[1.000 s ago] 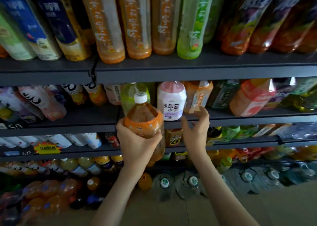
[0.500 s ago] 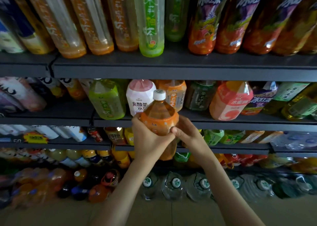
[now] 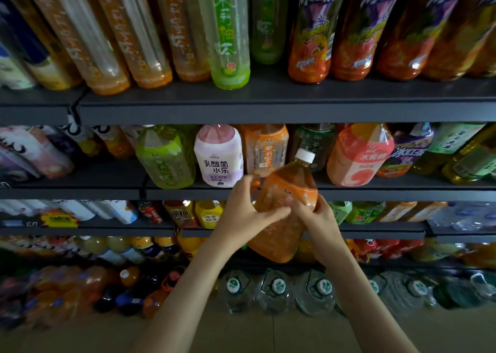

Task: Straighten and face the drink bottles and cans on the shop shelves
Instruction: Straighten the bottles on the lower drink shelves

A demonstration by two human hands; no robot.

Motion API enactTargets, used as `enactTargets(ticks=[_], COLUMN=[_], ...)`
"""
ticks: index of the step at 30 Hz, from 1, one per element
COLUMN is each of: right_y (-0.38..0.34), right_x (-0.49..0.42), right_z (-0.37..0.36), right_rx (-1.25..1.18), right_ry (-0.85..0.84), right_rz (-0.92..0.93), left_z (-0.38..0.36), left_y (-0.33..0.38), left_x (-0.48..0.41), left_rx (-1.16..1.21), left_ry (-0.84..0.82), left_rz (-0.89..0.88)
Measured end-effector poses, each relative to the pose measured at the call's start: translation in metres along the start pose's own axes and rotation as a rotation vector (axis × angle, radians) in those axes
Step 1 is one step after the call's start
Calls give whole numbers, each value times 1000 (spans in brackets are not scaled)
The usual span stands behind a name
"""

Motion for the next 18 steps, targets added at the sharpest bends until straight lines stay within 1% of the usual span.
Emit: enactTargets(ticks=[1,4,5,6,11,15,18], right_y=[-1,0,0,0,-8,-9,-7], right_x=[-1,-5,-5,-6,-8,-13,-18], right_z=[0,-2,-3,-4,-12,-19,-21], right_rx=[15,30,5,-23,-64,-64,-65], right_ry=[15,93,113,131,177,177,184], right_rz=[12,22,23,30,131,166,174], left_z=[6,23,27,28,25,25,26], left_y=[-2,-11,-14,-17,-20,-22,-23], left_x=[-4,-19,-24,-31,-66,-88,-94], left_rx=[8,-43,-57,-64,-112,-129,-114], left_ry=[94,524,608,650,693,694,735], left_rz=[30,160,192,210,203,286,294])
Point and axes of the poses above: each hand's wrist, its own x-axis away from the middle knuckle, its own z-axis out of the back of the hand, y = z × x, the point moved 2 cm from there along -x, towards the middle knuckle, and after that the axes turned 13 degrees about -x, right-handed, at the moved point
